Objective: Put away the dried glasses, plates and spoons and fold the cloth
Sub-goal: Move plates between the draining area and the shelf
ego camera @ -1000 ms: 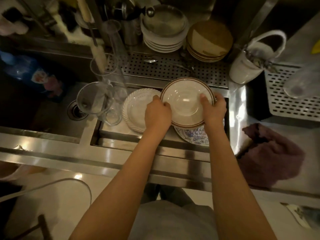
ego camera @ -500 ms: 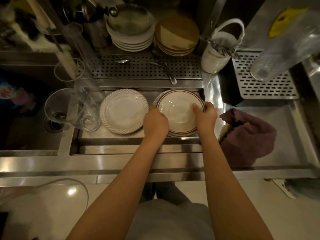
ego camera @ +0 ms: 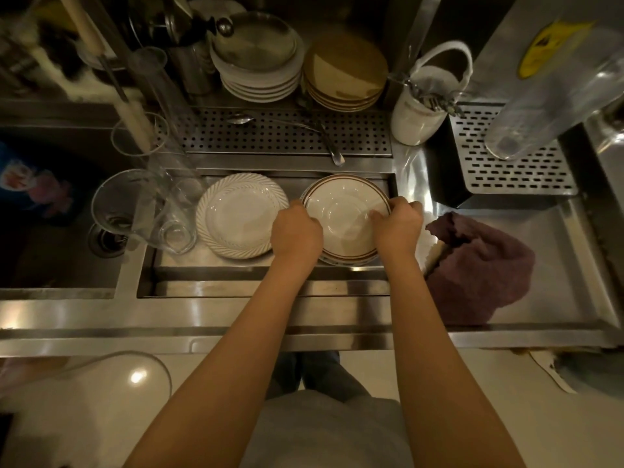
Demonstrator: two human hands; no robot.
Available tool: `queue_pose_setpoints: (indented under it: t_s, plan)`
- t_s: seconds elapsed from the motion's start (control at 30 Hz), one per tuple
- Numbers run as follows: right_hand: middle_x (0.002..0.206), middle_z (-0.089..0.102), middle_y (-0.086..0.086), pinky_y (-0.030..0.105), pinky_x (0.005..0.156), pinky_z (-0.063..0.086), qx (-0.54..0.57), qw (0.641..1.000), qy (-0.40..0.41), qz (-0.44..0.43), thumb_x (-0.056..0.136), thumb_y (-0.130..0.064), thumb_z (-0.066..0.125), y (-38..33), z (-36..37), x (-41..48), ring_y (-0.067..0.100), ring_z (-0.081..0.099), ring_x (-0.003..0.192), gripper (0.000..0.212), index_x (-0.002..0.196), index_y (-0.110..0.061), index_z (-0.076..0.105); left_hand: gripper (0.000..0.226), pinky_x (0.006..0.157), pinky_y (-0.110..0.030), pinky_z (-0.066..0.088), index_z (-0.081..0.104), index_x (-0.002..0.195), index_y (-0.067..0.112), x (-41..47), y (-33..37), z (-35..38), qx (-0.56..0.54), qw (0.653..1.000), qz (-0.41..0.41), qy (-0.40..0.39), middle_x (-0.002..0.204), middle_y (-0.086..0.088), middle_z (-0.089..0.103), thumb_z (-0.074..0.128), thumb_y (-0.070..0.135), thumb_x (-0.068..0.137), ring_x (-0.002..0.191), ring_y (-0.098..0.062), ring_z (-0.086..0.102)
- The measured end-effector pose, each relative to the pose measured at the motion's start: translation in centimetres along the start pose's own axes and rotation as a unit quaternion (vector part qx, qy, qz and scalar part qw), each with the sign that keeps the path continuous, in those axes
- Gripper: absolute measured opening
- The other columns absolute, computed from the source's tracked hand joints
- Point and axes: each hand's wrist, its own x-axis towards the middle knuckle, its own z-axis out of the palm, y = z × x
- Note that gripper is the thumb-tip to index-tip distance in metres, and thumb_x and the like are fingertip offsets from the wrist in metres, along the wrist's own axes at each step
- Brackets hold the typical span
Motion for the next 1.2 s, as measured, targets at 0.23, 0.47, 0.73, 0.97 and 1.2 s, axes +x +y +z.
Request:
queue_pose_setpoints:
  t_s: [0.23,0.47,0.73,0.97,1.2]
  plan:
    - [0.122,0.047,0.017,0.031,0.091,0.042,0.02,0.999,-0.009,0.024,0.085,-0.009,0.061,-0.3,-0.6,-0.1,0.03,0.049,0.111,0.032,0.115,-0.002,0.052,0.026,0.082,-0.038,0.049,0.053,0.113,0.001,-0.2,0.0,0.0,-0.002,1.0,-0.013,-0.003,0.113,-0.018,0.061,0.046,0.01,0.09,0.102,-0.033,0.059]
    - [0.121,0.053,0.016,0.03,0.092,0.041,0.052,0.998,0.012,-0.014,0.086,-0.002,0.054,-1.7,-1.1,-0.2,0.027,0.051,0.111,0.031,0.118,-0.002,0.051,0.024,0.067,-0.03,0.04,0.055,0.107,-0.001,-0.5,-0.3,0.0,-0.06,0.997,-0.043,0.012,0.105,-0.016,0.062,0.047,0.016,0.091,0.083,-0.023,0.054]
    - [0.125,0.053,0.013,0.032,0.098,0.044,0.041,0.994,-0.049,-0.091,0.085,0.001,0.052,-6.2,0.9,-0.5,0.025,0.051,0.115,0.035,0.119,-0.004,0.054,0.019,0.062,-0.03,0.041,0.054,0.099,0.001,-0.6,-3.0,-2.5,-0.13,0.983,-0.099,0.089,0.095,-0.016,0.063,0.045,0.016,0.091,0.076,-0.024,0.056]
    - [0.134,0.044,0.019,0.032,0.108,0.031,0.002,0.982,-0.092,-0.164,0.082,0.006,0.048,-10.4,4.9,-2.1,0.03,0.039,0.127,0.041,0.121,-0.003,0.056,0.024,0.075,-0.032,0.05,0.056,0.102,-0.003,-0.5,-6.7,-5.1,-0.166,0.961,-0.164,0.146,0.101,-0.019,0.064,0.047,0.015,0.088,0.091,-0.031,0.061]
    - [0.127,0.053,0.016,0.033,0.102,0.035,-0.064,0.963,-0.167,-0.199,0.08,0.005,0.048,-11.4,8.1,-2.6,0.031,0.043,0.122,0.044,0.121,-0.006,0.059,0.021,0.073,-0.034,0.043,0.055,0.101,-0.003,-0.7,-9.0,-6.1,-0.171,0.95,-0.204,0.164,0.104,-0.021,0.062,0.047,0.011,0.088,0.096,-0.033,0.058]
